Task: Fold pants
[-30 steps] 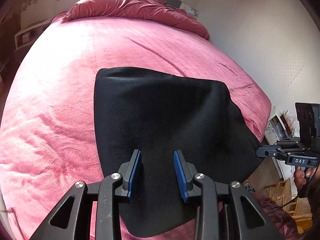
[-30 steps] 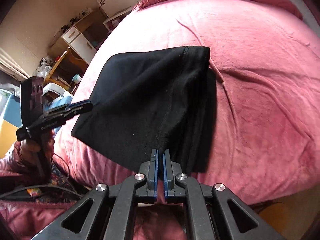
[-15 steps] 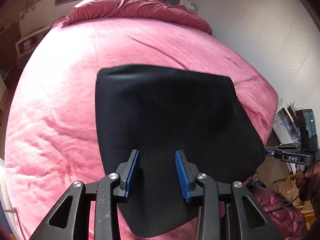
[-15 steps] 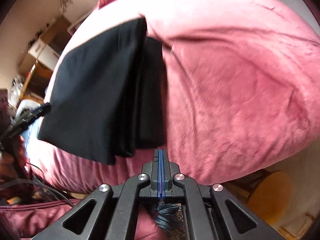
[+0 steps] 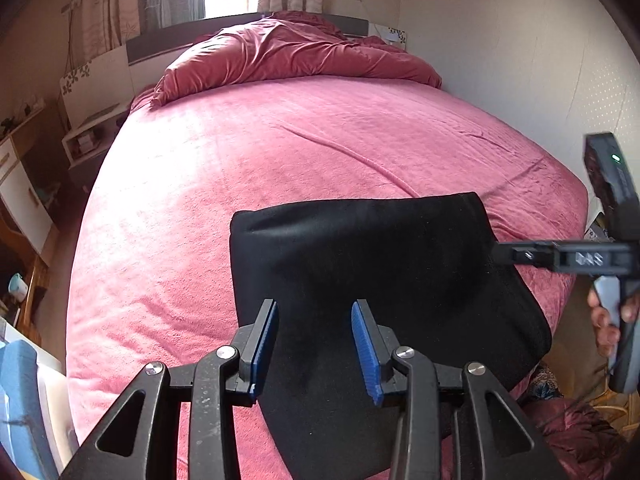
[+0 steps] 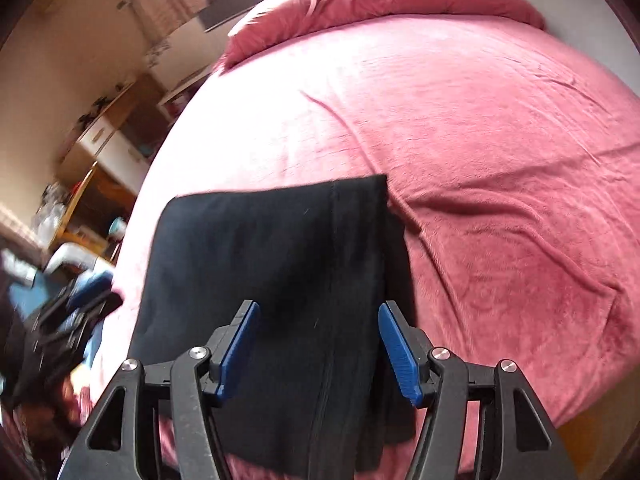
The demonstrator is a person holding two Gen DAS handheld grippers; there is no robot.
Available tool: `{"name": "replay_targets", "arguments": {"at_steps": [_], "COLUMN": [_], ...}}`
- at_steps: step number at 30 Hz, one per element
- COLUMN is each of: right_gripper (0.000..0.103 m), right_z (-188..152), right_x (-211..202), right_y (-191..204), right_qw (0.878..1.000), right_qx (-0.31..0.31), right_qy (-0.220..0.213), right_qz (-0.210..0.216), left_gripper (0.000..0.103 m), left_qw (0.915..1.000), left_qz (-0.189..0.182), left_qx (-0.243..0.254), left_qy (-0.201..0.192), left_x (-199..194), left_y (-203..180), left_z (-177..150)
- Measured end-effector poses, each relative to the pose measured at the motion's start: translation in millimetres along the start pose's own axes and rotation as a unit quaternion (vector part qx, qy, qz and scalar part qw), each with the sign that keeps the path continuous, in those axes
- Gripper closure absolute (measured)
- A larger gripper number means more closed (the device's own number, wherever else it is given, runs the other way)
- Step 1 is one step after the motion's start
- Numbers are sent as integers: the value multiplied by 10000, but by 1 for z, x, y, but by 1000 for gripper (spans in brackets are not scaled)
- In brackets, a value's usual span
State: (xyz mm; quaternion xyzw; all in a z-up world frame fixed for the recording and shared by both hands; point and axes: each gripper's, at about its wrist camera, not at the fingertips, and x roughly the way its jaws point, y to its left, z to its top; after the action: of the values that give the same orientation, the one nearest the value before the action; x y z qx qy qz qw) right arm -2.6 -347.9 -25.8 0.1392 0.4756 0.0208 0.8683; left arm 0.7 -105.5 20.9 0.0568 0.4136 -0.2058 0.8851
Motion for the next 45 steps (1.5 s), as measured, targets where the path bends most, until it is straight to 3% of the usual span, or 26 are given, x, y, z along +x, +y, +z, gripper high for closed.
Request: {"name": "replay_targets", "arguments": {"at_steps": [10, 14, 16, 22, 29, 32, 35, 38, 40, 43, 45], "right_gripper": [41, 59, 85, 90, 91, 91, 87, 70, 50, 47, 38], "right_z": [32, 33, 35, 45, 42, 42, 43, 43, 40, 34, 26], "right_x": [39, 45, 44, 44, 75, 75, 69, 62, 57, 50, 46], "right_y": [-24, -19, -18, -9, -27, -30, -27, -28, -30, -32, -35], "right_qw": [9976, 9989, 9993, 9999, 9997, 9999, 9999, 9999, 9998, 9998, 9994], "right_qx": [656, 401, 294, -141, -109, 52, -29, 66, 159, 172, 186], "right_qy": [9, 45, 35, 32, 162, 104, 69, 3, -8, 72, 220], "right_qz": [220, 226, 237, 88, -148, -80, -110, -153, -135, -25, 186], "left_gripper": [65, 65, 65, 64, 64, 64, 61, 60, 60, 50, 47], "left_qw": [9997, 9994, 9992, 9976, 9954, 9954, 9956, 9959, 9953, 9933, 9905], "left_qz": [-136, -180, -211, -317, -395, -293, -668, -697, -649, -527, -558], "left_qx": [144, 184, 194, 274, 485, 652, 220, -328, -677, -1025, -1242], "left_qy": [173, 244, 291, 553, 731, 630, 614, 469, 247, 106, 174], "left_x": [9, 14, 17, 33, 58, 61, 55, 44, 33, 29, 34], "left_y": [-16, -19, -22, -36, -62, -72, -56, -28, -6, 24, 41], "left_z": [-8, -11, -13, -24, -43, -48, -40, -29, -20, -12, -10]}}
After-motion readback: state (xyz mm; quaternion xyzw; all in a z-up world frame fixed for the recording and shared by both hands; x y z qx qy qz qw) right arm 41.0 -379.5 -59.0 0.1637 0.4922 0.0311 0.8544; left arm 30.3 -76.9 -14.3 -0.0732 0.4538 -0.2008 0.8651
